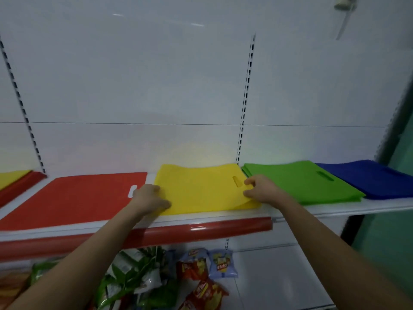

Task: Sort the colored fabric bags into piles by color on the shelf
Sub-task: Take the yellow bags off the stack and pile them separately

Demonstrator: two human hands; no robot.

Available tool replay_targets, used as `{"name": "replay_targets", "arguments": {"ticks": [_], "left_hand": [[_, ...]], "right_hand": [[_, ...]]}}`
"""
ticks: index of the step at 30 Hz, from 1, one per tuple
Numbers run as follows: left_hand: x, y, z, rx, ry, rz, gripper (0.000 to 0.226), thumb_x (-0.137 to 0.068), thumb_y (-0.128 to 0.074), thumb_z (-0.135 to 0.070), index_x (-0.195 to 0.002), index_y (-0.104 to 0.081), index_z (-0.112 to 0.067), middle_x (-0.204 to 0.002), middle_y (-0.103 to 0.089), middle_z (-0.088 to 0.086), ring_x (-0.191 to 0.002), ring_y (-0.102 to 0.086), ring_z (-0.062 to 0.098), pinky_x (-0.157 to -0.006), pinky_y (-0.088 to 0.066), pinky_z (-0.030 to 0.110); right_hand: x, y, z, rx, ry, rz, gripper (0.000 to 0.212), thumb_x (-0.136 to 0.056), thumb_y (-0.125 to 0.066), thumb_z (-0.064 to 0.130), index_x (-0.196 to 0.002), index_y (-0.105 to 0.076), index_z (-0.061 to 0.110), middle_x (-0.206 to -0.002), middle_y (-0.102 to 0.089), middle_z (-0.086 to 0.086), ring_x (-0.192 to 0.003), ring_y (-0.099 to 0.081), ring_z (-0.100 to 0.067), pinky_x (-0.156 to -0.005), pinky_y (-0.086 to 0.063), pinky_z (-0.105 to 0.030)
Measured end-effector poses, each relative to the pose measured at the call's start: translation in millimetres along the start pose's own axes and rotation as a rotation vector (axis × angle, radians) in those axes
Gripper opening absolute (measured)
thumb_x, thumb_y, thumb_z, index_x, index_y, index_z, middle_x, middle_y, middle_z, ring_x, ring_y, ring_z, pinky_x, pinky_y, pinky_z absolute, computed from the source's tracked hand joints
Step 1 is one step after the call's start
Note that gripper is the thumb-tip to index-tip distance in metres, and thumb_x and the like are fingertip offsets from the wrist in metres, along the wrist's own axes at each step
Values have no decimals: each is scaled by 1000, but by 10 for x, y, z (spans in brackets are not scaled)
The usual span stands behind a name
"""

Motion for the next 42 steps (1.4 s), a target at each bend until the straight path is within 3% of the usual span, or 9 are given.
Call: {"name": "replay_targets", "arguments": {"ticks": [8,12,14,17,24,28,33,38,42], "left_hand": [[-23,44,-77,-20,90,-29,74,-83,-76,-36,-140,-47,0,-145,-48,17,-129,-49,33,-104,-43,39],[31,117,-15,-23,97,-69,67,-85,-70,-44,-141,-50,-12,-145,-50,10,-133,-45,32,-106,-43,42],[131,142,30,-83,99,-89,67,-82,-65,-52,-139,-53,-19,-144,-53,6,-133,-43,32,-107,-40,44],[350,197,120,-207,126,-144,56,-87,-59,-49,-137,-53,-26,-144,-52,1,-134,-37,34,-107,-35,44],[999,784,603,-321,246,-305,53,-90,-52,-57,-134,-55,-28,-136,-57,2,-131,-40,31,-106,-37,50],[1360,1427,921,-272,231,-422,42,-89,-53,-54,-118,-65,-25,-116,-66,2,-106,-58,24,-88,-51,39],[1937,1965,1480,-258,268,-484,32,-92,-54,-52,-103,-65,-23,-95,-66,-3,-78,-62,16,-65,-50,29],[2597,2373,2231,-311,325,-479,32,-93,-54,-49,-100,-66,-20,-90,-66,-3,-79,-60,15,-62,-46,27],[3038,2684,2774,-266,331,-540,28,-93,-55,-46,-96,-66,-20,-85,-67,-5,-77,-63,12,-65,-54,29]], "right_hand": [[-217,145,-3,128,131,43,45,-93,-63,24,-134,-55,7,-142,-49,-17,-125,-51,-29,-103,-43,-38],[-274,184,201,4,200,-61,27,-93,-58,19,-116,-65,7,-106,-67,-14,-76,-62,-23,-72,-49,-34],[-263,68,396,-28,265,-26,23,-95,-55,23,-109,-66,9,-93,-68,-8,-68,-60,-21,-65,-47,-33],[-185,-272,774,-51,395,66,23,-98,-52,25,-109,-67,11,-98,-62,-6,-69,-54,-20,-62,-40,-31],[194,-1049,1899,-142,637,184,28,-93,-59,27,-116,-64,12,-118,-57,-10,-105,-57,-26,-88,-44,-32],[507,-1154,2634,-169,724,239,20,-93,-58,31,-102,-66,16,-102,-64,-3,-99,-60,-24,-85,-48,-32],[1014,-1360,3394,-166,801,240,26,-97,-52,35,-89,-62,13,-81,-60,-1,-77,-57,-23,-65,-41,-30],[1632,-1838,4070,-93,842,271,36,-97,-51,33,-77,-58,4,-84,-65,-19,-71,-55,-30,-63,-42,-35],[2016,-2212,4497,-45,841,290,34,-96,-53,32,-68,-45,14,-68,-48,-12,-62,-45,-23,-59,-32,-31]]}}
Point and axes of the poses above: each hand's wrist, its own x-axis away from the middle knuckle, its own y-axis out of the back of the hand, z = x × y, the point moved 1 cm from there along -x, towards the middle knuckle
